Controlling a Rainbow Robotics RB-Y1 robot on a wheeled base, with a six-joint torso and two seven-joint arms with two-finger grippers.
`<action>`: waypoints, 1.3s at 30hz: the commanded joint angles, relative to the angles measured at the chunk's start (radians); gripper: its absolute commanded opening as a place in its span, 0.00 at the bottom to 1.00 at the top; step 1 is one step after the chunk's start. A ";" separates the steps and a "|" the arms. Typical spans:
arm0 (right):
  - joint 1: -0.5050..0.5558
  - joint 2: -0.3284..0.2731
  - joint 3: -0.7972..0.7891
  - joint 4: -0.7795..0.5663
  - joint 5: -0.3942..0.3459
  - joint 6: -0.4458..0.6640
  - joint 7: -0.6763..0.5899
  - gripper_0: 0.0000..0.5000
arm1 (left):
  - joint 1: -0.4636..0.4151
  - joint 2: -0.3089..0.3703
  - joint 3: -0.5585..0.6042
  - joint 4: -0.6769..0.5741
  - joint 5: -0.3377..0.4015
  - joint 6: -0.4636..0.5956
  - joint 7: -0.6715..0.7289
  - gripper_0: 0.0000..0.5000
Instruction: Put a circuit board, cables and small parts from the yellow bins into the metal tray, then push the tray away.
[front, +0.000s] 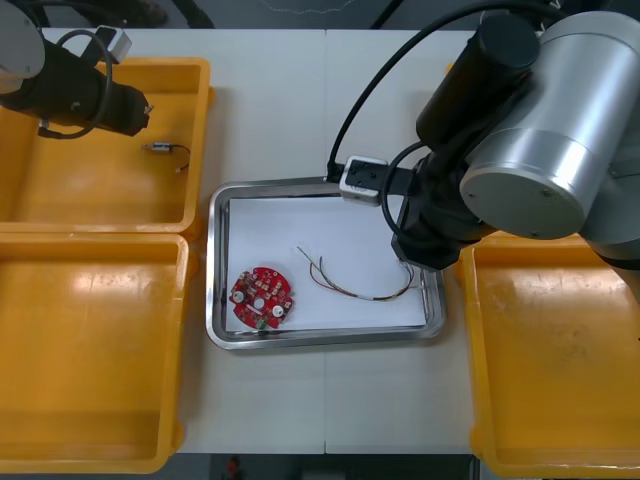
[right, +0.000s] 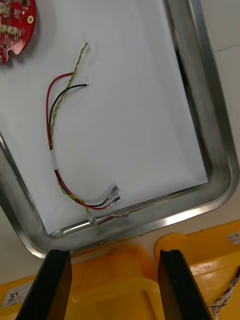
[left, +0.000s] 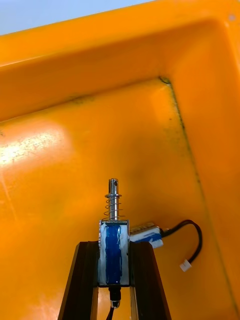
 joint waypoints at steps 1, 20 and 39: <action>0.032 0.008 -0.098 -0.085 -0.008 0.003 -0.112 1.00 | 0.026 0.050 0.067 -0.134 -0.025 0.066 -0.034 0.00; 0.227 -0.198 -0.354 -0.237 -0.133 0.003 -0.552 1.00 | 0.089 -0.008 0.003 -0.734 -0.119 0.476 0.547 0.01; 0.350 -0.279 -0.551 -0.172 -0.165 0.003 -0.725 1.00 | 0.101 -0.155 -0.292 -0.850 -0.312 0.591 0.981 0.01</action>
